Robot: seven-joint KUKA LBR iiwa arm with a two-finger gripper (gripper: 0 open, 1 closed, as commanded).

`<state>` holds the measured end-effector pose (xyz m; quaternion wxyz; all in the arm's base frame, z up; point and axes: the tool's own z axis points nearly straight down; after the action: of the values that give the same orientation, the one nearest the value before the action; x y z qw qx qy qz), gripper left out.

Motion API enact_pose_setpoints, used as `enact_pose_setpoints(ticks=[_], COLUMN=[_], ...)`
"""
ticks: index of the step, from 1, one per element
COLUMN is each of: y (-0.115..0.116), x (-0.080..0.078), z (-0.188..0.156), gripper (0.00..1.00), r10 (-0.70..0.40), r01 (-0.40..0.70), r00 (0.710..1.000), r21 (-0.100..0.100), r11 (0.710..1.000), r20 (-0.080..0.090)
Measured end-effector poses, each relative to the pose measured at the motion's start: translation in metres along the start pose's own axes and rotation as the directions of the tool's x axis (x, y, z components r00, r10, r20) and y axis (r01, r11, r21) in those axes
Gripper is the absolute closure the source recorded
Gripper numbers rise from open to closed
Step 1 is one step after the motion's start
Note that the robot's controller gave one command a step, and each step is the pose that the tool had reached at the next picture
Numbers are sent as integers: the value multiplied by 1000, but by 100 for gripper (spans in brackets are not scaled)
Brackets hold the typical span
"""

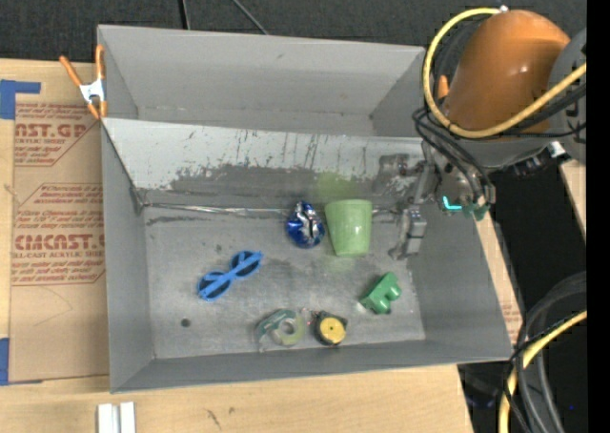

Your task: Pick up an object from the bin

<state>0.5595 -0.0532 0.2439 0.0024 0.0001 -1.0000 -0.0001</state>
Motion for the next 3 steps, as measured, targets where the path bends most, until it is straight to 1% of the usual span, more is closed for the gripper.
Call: enact_pose_setpoints(ticks=[1, 2, 3], y=[-26, -77, -56], x=[75, 24, 27], z=[170, 174, 175], gripper=[0, 0, 0], r10=[55, -77, -220], r01=[-55, 77, 220], r00=[998, 997, 975], r21=[0, 3, 0], r11=[998, 997, 975], r20=[-2, 8, 5])
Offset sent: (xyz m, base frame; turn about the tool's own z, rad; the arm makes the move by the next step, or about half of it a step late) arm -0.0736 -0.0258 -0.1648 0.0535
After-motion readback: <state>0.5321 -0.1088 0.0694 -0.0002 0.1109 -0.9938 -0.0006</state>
